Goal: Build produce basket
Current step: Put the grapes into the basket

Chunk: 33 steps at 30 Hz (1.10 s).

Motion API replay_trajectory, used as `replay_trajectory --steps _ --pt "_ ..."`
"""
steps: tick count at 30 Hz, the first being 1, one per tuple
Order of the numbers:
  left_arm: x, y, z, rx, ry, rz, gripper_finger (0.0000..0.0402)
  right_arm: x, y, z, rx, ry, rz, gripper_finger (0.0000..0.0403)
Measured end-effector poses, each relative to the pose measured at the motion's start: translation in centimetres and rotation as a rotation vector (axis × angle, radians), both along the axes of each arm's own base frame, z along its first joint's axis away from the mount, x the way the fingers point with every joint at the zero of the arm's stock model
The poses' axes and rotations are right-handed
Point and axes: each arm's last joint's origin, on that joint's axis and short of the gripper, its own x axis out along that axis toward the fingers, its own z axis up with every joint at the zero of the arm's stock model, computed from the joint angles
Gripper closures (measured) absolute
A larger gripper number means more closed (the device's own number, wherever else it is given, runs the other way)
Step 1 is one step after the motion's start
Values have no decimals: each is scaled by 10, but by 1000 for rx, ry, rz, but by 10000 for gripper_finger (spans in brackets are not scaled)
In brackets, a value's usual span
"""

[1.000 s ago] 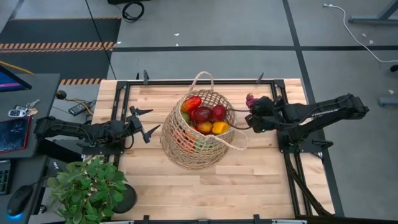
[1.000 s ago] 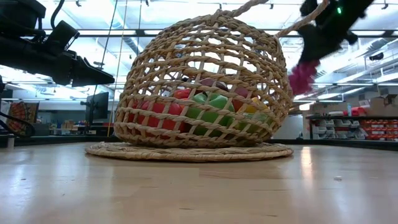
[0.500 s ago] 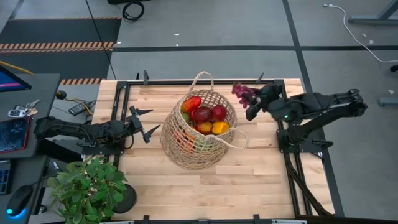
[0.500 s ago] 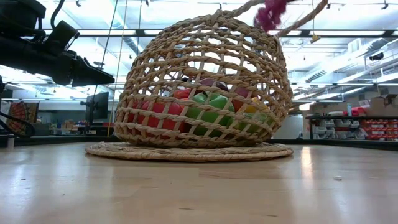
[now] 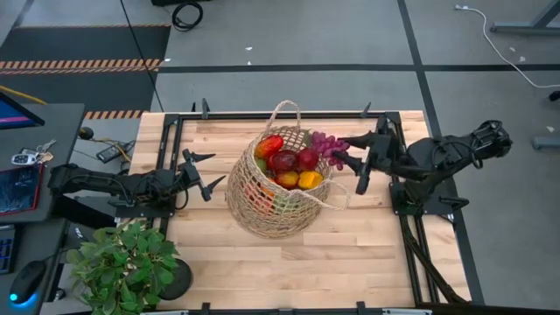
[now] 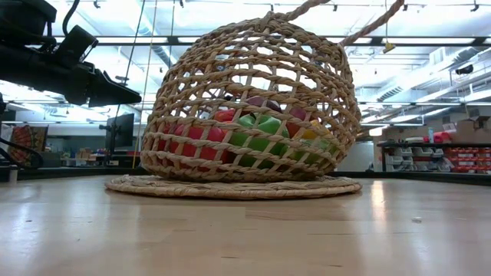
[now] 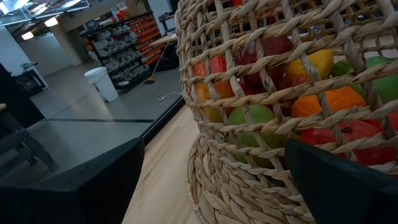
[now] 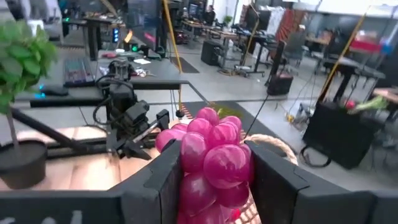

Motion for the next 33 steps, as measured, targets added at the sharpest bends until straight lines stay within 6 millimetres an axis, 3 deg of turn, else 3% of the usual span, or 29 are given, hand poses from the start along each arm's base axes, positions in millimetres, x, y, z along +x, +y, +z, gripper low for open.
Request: replay_trajectory --steps 8,15,20,27,33 --pt "0 0 0 0 0 0 8 11 8 -8 -224 123 48 236" --pt "0 0 0 0 0 0 8 47 22 -34 -586 367 103 235" --pt "0 0 0 0 0 0 8 79 23 -61 -718 527 99 235" --pt "0 0 0 0 0 0 8 121 5 -101 -726 683 110 235" --pt "0 0 0 0 0 -1 8 148 -14 -132 -583 728 229 235"
